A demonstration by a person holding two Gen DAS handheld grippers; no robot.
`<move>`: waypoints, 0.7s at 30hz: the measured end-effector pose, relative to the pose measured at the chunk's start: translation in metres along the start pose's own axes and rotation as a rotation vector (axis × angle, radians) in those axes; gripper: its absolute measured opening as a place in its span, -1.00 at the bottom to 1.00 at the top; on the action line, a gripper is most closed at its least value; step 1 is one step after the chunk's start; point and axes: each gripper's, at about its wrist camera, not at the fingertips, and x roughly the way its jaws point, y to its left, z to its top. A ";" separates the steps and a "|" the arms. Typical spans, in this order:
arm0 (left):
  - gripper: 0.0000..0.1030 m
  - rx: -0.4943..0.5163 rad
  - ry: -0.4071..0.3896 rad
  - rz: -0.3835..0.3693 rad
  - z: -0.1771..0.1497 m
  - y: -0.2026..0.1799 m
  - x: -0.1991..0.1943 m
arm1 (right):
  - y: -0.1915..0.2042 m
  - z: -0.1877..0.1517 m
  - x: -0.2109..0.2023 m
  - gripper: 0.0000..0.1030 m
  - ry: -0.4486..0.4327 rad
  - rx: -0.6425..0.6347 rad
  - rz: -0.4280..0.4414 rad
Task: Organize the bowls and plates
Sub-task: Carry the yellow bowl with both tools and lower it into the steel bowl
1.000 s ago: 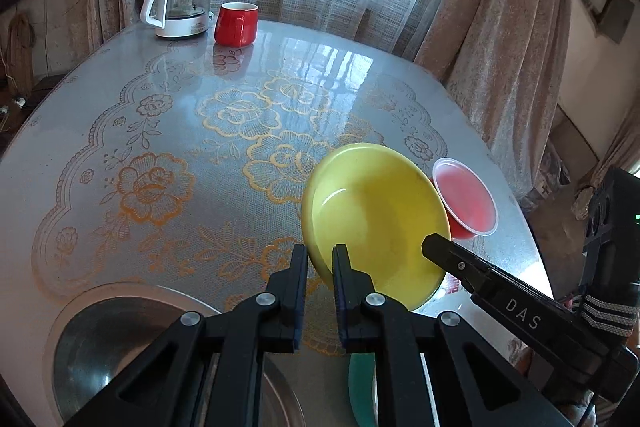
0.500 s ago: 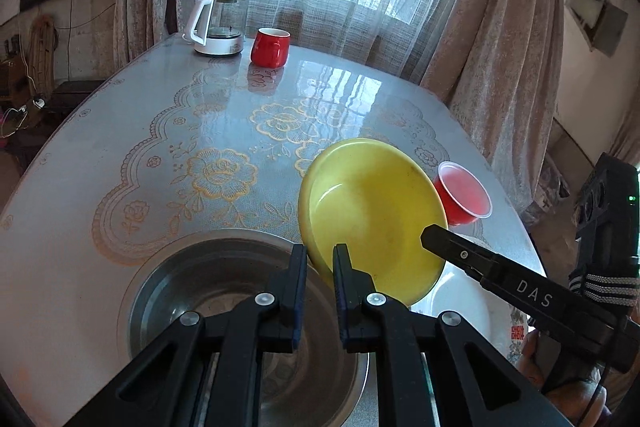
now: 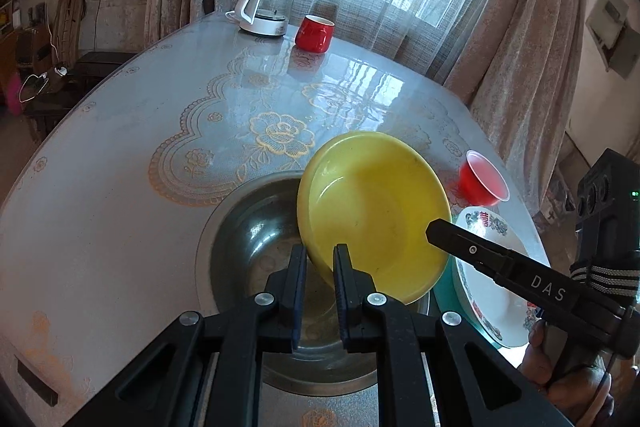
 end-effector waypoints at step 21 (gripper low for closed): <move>-0.75 -0.050 0.058 0.016 -0.030 0.031 0.008 | 0.018 -0.017 0.040 -0.66 0.108 -0.071 -0.008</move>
